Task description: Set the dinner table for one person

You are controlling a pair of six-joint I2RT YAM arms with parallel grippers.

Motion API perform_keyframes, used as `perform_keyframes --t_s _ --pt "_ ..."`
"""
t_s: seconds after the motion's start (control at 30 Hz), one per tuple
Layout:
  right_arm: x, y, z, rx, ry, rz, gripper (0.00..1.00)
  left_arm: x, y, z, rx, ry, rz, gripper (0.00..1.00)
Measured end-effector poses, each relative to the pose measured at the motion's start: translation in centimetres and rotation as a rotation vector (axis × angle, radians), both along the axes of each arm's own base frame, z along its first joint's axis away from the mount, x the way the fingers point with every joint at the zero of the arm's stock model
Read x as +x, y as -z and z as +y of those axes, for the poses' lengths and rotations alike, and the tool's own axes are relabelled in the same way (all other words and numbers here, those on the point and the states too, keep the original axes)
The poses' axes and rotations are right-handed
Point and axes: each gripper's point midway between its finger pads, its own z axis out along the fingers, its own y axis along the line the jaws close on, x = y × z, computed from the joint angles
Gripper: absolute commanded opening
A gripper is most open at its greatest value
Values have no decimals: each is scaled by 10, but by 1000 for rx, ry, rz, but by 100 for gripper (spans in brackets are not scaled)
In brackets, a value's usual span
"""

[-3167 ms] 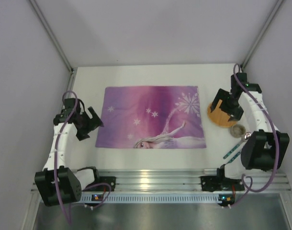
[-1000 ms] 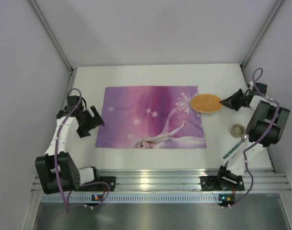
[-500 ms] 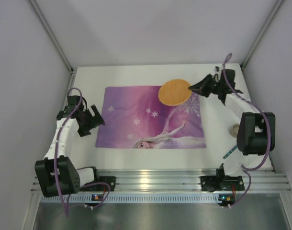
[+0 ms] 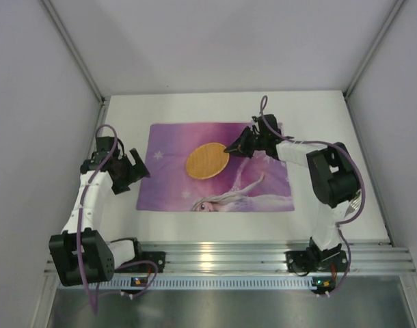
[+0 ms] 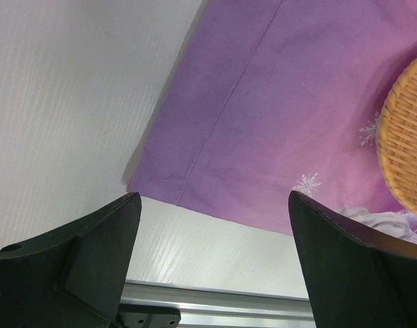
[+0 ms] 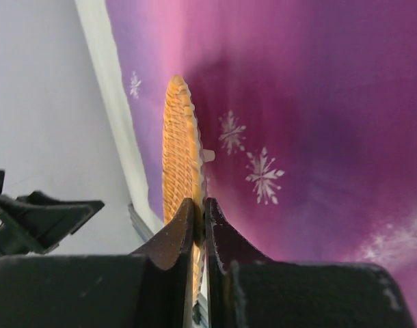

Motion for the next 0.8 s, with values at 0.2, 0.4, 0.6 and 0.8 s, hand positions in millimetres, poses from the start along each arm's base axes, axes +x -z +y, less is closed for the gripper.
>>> perform_keyframes --t_s 0.2,0.4,0.6,0.8 --pt "6 18 -1 -38 36 13 0 0 -2 0 1 0 -7 94" --pt "1 37 -5 -97 27 22 7 0 -2 -1 1 2 -8 94" --pt "-17 65 -25 -244 -10 64 58 0 -2 -6 1 24 -11 94" --pt "-19 48 -32 -314 -55 9 70 0 -2 -11 1 44 -12 94"
